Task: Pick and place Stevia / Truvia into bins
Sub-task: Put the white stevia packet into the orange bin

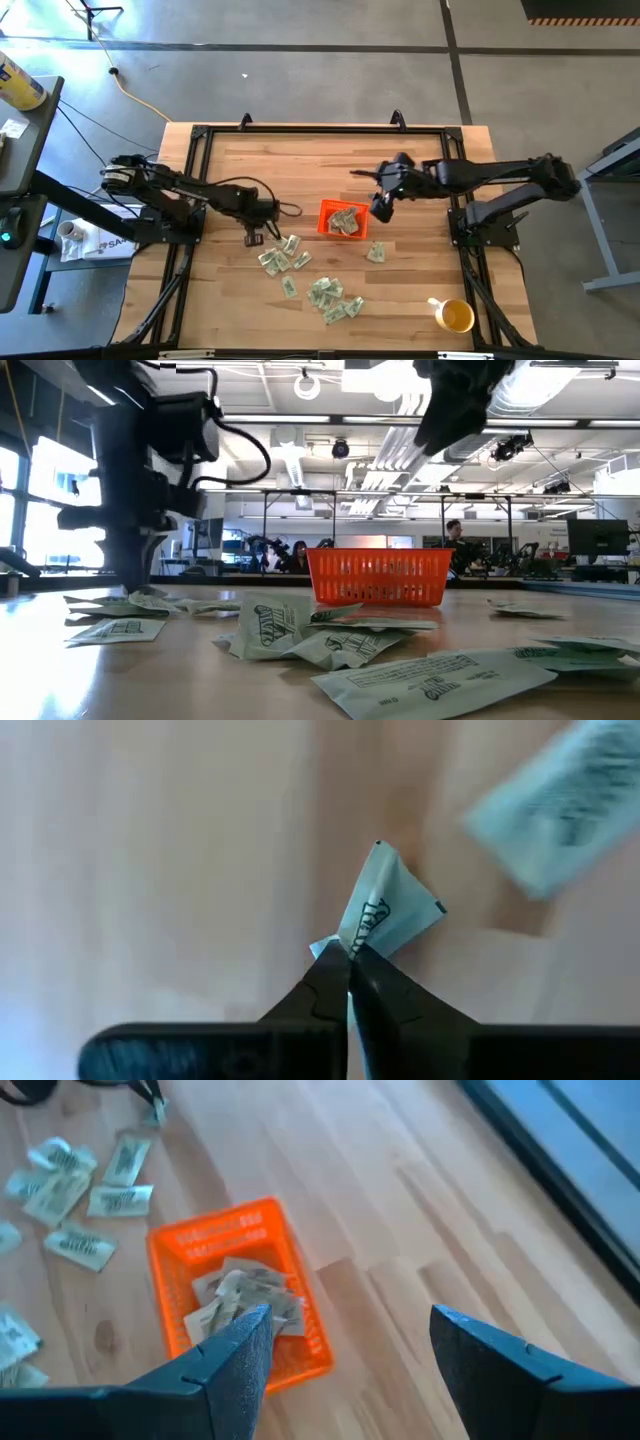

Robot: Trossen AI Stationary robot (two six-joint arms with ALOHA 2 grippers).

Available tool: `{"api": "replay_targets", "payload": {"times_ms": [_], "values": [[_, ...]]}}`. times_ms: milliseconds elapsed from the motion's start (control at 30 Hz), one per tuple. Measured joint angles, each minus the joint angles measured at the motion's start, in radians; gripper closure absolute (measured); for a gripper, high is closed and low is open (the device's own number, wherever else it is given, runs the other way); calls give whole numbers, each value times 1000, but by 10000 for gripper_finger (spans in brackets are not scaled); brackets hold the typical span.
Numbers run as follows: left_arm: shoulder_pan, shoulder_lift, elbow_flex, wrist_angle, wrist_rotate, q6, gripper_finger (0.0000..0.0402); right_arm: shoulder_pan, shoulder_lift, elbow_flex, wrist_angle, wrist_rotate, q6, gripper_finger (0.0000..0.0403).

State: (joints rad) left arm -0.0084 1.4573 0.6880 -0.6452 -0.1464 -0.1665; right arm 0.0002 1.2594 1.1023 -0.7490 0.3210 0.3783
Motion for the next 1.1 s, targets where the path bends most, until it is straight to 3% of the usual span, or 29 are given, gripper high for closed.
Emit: {"api": "replay_targets", "payload": {"times_ms": [167,400,633,733,900,1100], "values": [[106,-25,116,14,-20,12,374,0,-59,0,-102,34,39,143],[132,4,285,172,85,90,374,33,-71,0,-184,35,90,144],[133,162,453,312,168,105,374,89,-70,0,-247,87,137,144],[120,256,529,299,217,107,374,95,-71,0,-297,86,180,144],[99,378,612,291,194,99,359,136,-70,0,-329,90,238,144],[100,423,634,254,206,17,338,173,-71,-4,-331,97,280,144]]}}
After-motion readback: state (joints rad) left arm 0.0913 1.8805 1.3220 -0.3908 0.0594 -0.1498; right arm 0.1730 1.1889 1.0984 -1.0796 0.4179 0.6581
